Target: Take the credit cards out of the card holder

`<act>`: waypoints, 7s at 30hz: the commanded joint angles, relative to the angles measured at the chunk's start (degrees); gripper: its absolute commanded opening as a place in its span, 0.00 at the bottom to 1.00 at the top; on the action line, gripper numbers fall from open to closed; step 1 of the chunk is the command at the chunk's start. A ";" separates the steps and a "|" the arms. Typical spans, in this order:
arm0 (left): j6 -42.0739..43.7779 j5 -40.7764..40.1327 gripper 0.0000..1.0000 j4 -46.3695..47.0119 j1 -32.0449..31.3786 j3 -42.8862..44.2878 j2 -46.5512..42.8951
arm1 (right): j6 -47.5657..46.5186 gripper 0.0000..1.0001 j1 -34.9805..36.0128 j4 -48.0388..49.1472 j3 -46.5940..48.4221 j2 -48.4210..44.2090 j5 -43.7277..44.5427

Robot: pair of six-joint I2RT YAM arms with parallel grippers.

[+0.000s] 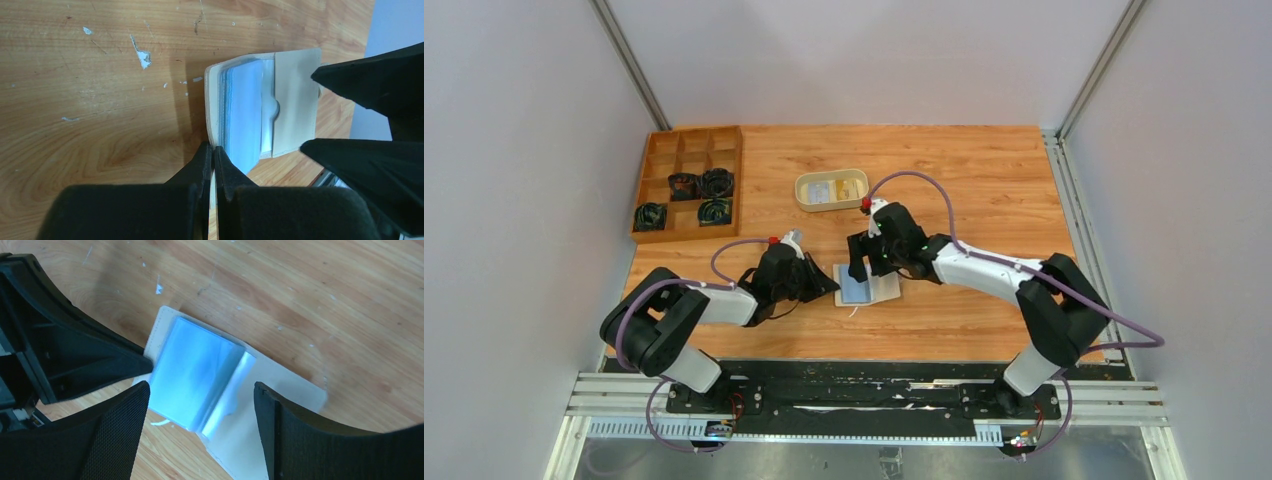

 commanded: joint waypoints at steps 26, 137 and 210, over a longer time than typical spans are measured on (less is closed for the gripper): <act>0.77 -1.37 0.00 -1.89 -0.31 -0.69 -1.02 | 3.76 0.90 8.83 -22.43 21.71 17.98 18.85; -8.97 -35.49 0.00 -28.09 -0.34 -4.09 -14.36 | 24.66 0.77 -0.82 25.23 -4.18 12.73 -21.77; -9.00 -35.08 0.00 -27.53 -1.27 -4.47 -10.86 | 39.07 0.67 -0.03 41.48 -2.05 21.86 -30.97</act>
